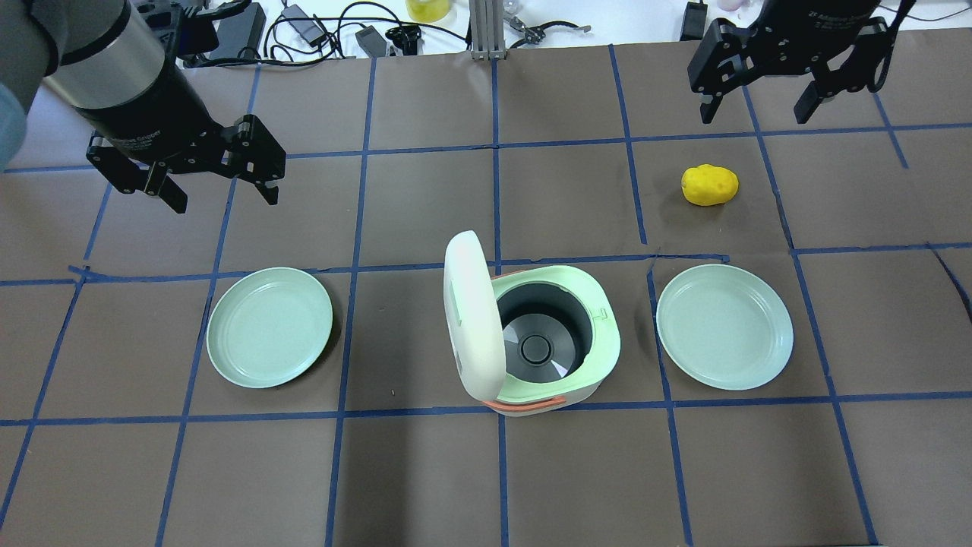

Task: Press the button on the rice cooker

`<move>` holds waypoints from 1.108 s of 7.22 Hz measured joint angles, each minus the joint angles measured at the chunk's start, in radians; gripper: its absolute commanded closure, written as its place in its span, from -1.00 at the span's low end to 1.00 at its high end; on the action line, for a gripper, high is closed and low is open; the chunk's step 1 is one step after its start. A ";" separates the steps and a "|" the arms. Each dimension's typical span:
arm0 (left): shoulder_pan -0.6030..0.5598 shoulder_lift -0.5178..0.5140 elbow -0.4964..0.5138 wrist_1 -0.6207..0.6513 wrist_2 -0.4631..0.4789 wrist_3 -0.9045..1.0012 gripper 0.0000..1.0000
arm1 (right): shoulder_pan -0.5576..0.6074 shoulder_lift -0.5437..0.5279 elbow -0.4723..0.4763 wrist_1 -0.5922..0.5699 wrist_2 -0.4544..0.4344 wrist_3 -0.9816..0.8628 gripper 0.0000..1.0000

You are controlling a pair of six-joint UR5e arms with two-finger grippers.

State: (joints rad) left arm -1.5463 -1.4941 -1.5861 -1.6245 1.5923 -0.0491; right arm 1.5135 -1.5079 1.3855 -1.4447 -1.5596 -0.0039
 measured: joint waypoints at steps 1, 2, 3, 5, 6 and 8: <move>0.000 0.000 0.000 0.000 0.000 0.000 -1.00 | -0.006 0.000 0.001 0.001 0.000 -0.004 -1.00; 0.000 0.000 0.000 0.000 0.000 0.000 -1.00 | -0.008 0.000 0.002 0.001 0.001 -0.005 -1.00; 0.000 0.000 0.000 0.000 0.000 0.000 -1.00 | -0.009 0.000 0.002 -0.001 0.001 -0.005 -1.00; 0.000 0.000 0.000 0.000 0.000 0.000 -1.00 | -0.010 0.001 0.004 -0.004 0.002 -0.005 -1.00; 0.000 0.000 0.000 0.000 0.000 0.000 -1.00 | -0.010 0.001 0.004 -0.004 0.003 -0.004 -1.00; 0.000 0.000 0.000 0.000 0.000 0.000 -1.00 | -0.009 0.001 0.004 0.002 0.001 0.014 -1.00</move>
State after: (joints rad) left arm -1.5463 -1.4941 -1.5861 -1.6245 1.5922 -0.0491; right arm 1.5042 -1.5072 1.3897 -1.4432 -1.5584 0.0106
